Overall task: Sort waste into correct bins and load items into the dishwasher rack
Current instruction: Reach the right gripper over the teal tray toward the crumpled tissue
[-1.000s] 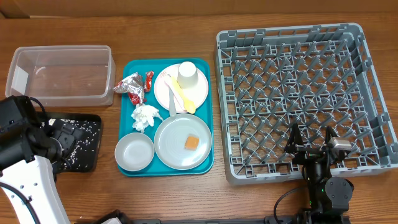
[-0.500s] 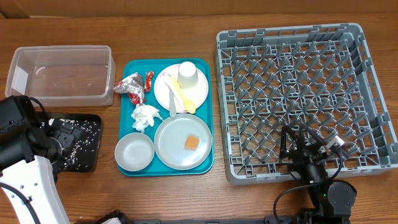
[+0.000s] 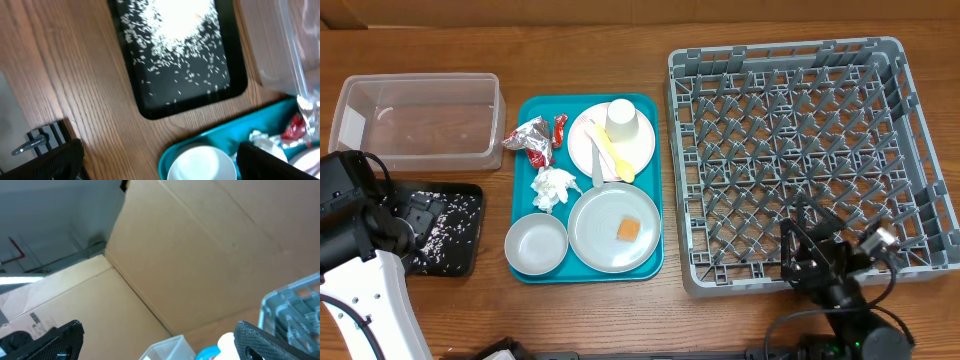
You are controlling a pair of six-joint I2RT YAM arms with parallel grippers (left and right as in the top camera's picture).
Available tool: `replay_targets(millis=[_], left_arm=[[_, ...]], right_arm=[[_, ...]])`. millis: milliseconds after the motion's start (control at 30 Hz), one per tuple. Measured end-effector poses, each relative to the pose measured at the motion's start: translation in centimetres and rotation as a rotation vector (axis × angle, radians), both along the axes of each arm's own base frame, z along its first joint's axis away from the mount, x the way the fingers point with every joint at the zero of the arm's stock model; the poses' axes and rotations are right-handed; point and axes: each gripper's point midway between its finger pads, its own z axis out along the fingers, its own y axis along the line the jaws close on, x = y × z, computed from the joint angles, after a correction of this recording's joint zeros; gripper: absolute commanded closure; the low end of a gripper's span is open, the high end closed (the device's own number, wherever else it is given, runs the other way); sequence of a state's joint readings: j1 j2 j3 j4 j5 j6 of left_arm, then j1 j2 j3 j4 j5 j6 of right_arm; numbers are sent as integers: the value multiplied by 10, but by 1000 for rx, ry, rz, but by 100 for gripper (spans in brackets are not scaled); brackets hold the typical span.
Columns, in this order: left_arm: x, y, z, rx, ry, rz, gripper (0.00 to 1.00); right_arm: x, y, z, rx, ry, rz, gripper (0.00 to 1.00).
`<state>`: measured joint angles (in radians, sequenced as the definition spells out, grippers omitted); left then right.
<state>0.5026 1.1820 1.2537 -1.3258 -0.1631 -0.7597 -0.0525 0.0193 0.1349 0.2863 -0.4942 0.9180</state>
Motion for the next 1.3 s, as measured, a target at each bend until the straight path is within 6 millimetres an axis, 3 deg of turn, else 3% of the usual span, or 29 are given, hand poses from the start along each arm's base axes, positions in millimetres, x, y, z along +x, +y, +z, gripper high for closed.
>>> replay_targets(millis=[267, 367, 500, 733, 867, 1000, 1133, 1300], left_arm=[[-20, 26, 1, 6, -24, 235, 0], [-30, 36, 1, 9, -25, 309, 0], [-43, 48, 1, 11, -29, 392, 0], [-51, 53, 0, -14, -47, 453, 0], [-50, 52, 0, -20, -51, 450, 0], [-50, 52, 0, -23, -53, 449, 0], [-50, 52, 0, -24, -53, 449, 0], [-50, 52, 0, -24, -53, 449, 0]], right_arm=[[-19, 3, 94, -172, -36, -62, 0], [-7, 8, 112, -231, -2, -39, 0], [21, 19, 122, -286, 61, 39, 0], [61, 54, 116, -347, 157, 210, 0], [70, 90, 112, -402, 178, 292, 0], [75, 139, 106, -475, 191, 354, 0], [83, 192, 80, -567, 250, 355, 0], [104, 231, 19, -687, 370, 301, 0]])
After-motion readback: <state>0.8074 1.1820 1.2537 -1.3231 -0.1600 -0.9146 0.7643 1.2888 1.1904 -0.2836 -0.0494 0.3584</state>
